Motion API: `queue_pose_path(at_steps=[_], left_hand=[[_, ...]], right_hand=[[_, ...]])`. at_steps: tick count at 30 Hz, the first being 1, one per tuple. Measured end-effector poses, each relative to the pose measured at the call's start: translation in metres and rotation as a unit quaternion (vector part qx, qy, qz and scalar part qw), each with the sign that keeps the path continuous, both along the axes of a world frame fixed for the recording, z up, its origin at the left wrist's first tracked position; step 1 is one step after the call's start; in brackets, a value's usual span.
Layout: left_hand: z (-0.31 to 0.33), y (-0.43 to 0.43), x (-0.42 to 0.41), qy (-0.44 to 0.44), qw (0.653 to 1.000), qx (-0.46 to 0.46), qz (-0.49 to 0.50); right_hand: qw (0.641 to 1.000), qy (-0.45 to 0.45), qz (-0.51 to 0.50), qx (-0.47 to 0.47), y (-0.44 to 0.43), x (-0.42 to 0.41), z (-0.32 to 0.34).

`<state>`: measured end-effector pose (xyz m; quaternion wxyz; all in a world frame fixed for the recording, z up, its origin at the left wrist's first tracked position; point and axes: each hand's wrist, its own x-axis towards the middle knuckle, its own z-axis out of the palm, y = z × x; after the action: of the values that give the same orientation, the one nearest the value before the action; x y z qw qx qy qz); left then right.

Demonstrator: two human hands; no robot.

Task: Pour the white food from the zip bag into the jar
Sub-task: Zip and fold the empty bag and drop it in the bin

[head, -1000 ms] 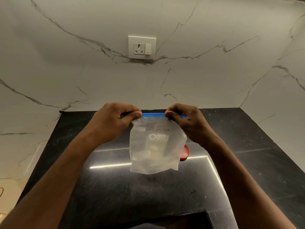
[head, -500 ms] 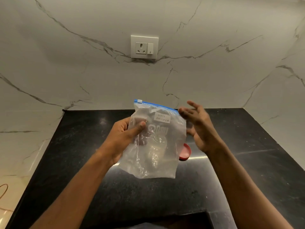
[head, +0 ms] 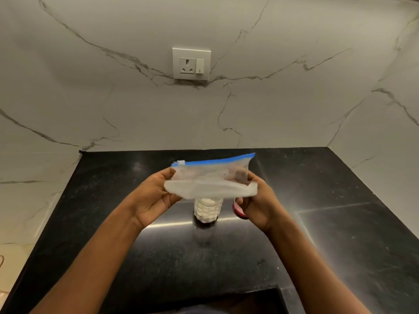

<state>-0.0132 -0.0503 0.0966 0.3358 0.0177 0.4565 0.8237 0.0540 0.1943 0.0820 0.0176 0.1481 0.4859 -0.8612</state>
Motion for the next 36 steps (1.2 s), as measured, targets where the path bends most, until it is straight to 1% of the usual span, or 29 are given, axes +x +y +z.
queue_pose_path(at_steps=[1,2,3,4,5,7,8,9,10,12,14,16,19,21,23,24,25,26,27,29,31,32,33,34,35,36], left_hand=[[-0.004,-0.002,0.0,-0.015,0.999,0.029,0.01],[-0.007,-0.006,0.001,-0.012,0.998,0.062,0.004],[-0.01,-0.011,0.002,0.013,0.995,0.096,-0.023],[-0.011,-0.016,0.003,0.057,0.99,0.11,-0.061],[-0.015,-0.021,0.004,0.116,0.983,0.094,-0.103],[-0.023,-0.021,0.005,0.228,0.961,-0.009,-0.157],[-0.026,-0.017,0.008,0.263,0.95,-0.073,-0.152],[-0.026,-0.011,0.012,0.279,0.944,-0.124,-0.123],[-0.025,-0.003,0.015,0.286,0.943,-0.153,-0.072],[-0.024,0.01,0.018,0.277,0.946,-0.157,0.057],[-0.024,0.016,0.018,0.232,0.952,-0.139,0.143],[-0.024,0.019,0.017,0.173,0.964,-0.099,0.173],[-0.027,0.028,0.027,0.098,0.977,-0.065,0.178],[-0.031,0.039,0.04,0.063,0.982,-0.068,0.164],[-0.036,0.049,0.052,0.049,0.983,-0.086,0.153],[-0.038,0.052,0.056,0.047,0.982,-0.094,0.154],[-0.039,0.053,0.058,0.049,0.981,-0.102,0.156],[-0.039,0.053,0.058,0.053,0.98,-0.109,0.158],[-0.039,0.052,0.058,0.061,0.979,-0.117,0.156],[-0.037,0.051,0.058,0.077,0.977,-0.131,0.149],[-0.033,0.05,0.06,0.093,0.974,-0.151,0.142],[-0.031,0.051,0.061,0.105,0.972,-0.163,0.134],[-0.029,0.051,0.063,0.116,0.97,-0.175,0.123],[-0.028,0.051,0.064,0.124,0.969,-0.182,0.112],[-0.027,0.05,0.065,0.128,0.97,-0.18,0.1],[-0.027,0.048,0.066,0.129,0.974,-0.166,0.088]], right_hand=[[0.999,-0.011,-0.018,-0.029,0.001,0.0,-0.001],[0.998,-0.02,-0.027,-0.051,0.001,0.001,-0.001],[0.997,-0.028,-0.035,-0.069,0.001,0.002,-0.003],[0.994,-0.042,-0.043,-0.088,0.003,0.003,-0.005],[0.991,-0.057,-0.054,-0.104,0.005,0.003,-0.009],[0.986,-0.087,-0.053,-0.134,0.005,0.006,-0.012],[0.983,-0.098,-0.045,-0.149,0.003,0.006,-0.012],[0.981,-0.108,-0.04,-0.157,0.001,0.006,-0.013],[0.981,-0.112,-0.036,-0.157,-0.001,0.006,-0.014],[0.986,-0.104,-0.03,-0.13,-0.004,0.006,-0.015],[0.992,-0.052,-0.008,-0.112,-0.004,0.008,-0.013],[0.995,0.024,0.02,-0.099,-0.006,0.015,-0.014],[0.996,0.068,0.046,-0.036,-0.029,0.025,-0.024],[0.993,0.099,0.044,-0.035,-0.052,0.026,-0.027],[0.996,0.073,-0.016,-0.045,-0.067,0.019,-0.022],[0.995,0.047,-0.075,-0.038,-0.069,0.013,-0.022],[0.99,0.034,-0.135,-0.017,-0.069,0.008,-0.023],[0.983,0.043,-0.175,0.019,-0.068,0.004,-0.026],[0.976,0.064,-0.196,0.068,-0.068,0.002,-0.029],[0.949,0.118,-0.198,0.214,-0.067,0.002,-0.033],[0.9,0.192,-0.162,0.356,-0.064,0.005,-0.042],[0.866,0.225,-0.132,0.427,-0.063,0.005,-0.046],[0.824,0.251,-0.107,0.497,-0.06,0.004,-0.051],[0.774,0.268,-0.092,0.566,-0.058,0.002,-0.056],[0.725,0.28,-0.089,0.623,-0.056,0.001,-0.06],[0.688,0.289,-0.087,0.66,-0.054,0.001,-0.06]])
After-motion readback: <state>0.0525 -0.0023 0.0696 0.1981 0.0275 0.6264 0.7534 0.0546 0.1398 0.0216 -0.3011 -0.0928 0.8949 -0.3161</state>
